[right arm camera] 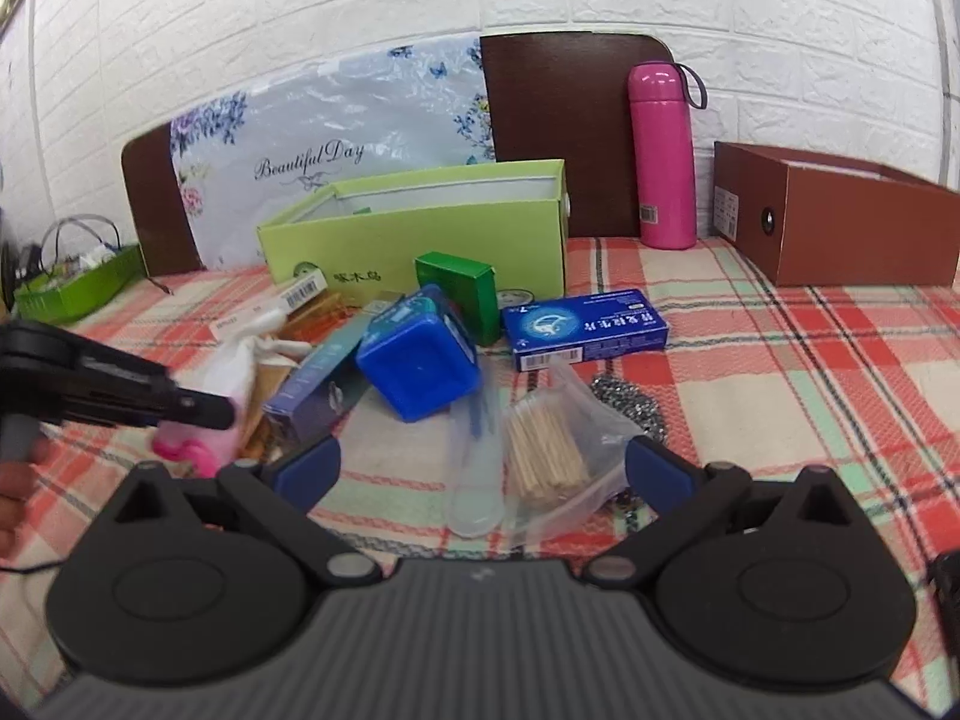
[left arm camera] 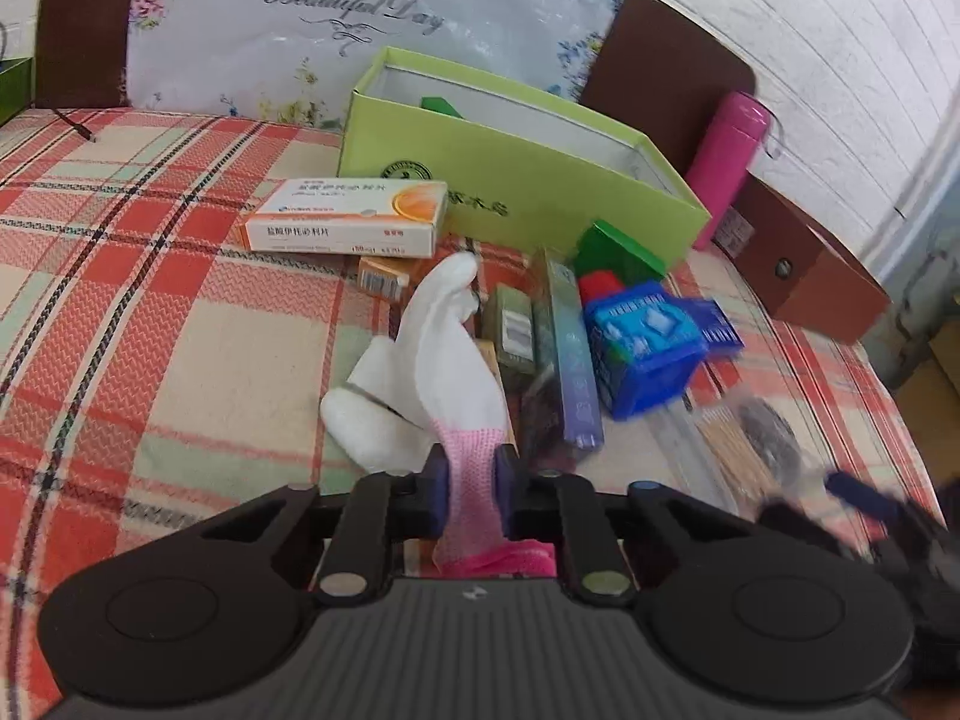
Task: Organize objects
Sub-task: 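Grasp second white glove with left tool while right tool grasps toothpick bag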
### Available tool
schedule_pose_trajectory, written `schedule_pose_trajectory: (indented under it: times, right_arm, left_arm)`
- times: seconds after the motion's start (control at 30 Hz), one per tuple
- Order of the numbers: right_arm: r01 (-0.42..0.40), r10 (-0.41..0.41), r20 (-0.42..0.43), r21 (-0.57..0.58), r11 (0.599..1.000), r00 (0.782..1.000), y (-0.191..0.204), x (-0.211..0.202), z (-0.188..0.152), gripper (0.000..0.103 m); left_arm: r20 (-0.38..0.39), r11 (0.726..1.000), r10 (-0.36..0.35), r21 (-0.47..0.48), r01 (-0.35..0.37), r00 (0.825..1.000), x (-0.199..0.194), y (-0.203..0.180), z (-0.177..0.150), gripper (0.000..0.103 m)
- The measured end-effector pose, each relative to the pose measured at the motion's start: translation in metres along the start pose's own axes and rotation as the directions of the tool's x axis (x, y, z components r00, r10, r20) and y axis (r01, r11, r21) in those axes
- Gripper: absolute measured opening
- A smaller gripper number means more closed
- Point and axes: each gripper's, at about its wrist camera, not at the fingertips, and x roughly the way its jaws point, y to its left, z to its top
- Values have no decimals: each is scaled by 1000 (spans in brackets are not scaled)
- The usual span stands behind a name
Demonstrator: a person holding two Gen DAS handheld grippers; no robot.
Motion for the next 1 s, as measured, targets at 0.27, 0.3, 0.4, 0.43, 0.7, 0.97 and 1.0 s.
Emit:
schedule_pose_trajectory:
  times: [0.27, 0.3, 0.4, 0.43, 0.7, 0.97, 1.0]
  right_arm:
    - [-4, 1, -17, -166, 986, 1000, 8, 22, 13, 87]
    - [-19, 15, -22, -192, 981, 1000, 13, 25, 12, 86]
    - [-23, 7, -63, -254, 967, 998, 23, 39, 8, 75]
    - [-19, -2, -84, -255, 967, 996, 23, 45, 5, 73]
    - [-22, -8, -136, -216, 976, 991, 24, 44, -9, 36]
    - [-123, 113, -121, -81, 989, 986, 19, 23, -1, 63]
    - [-95, 85, -121, -85, 992, 989, 20, 25, 0, 65]
  left_arm:
    - [3, 998, 51, 22, -51, 999, -40, 14, -31, 22]
    - [18, 998, 60, 16, -60, 998, -41, 14, -29, 28]
    - [56, 995, 99, -4, -99, 993, -39, 11, -21, 58]
    - [71, 994, 109, -6, -109, 991, -38, 9, -19, 62]
    - [47, 986, 156, 50, -158, 987, -7, -3, -14, 71]
    - [-12, 992, 123, 8, -123, 992, -3, 8, -23, 70]
    - [-13, 992, 123, 2, -123, 992, -3, 8, -22, 68]
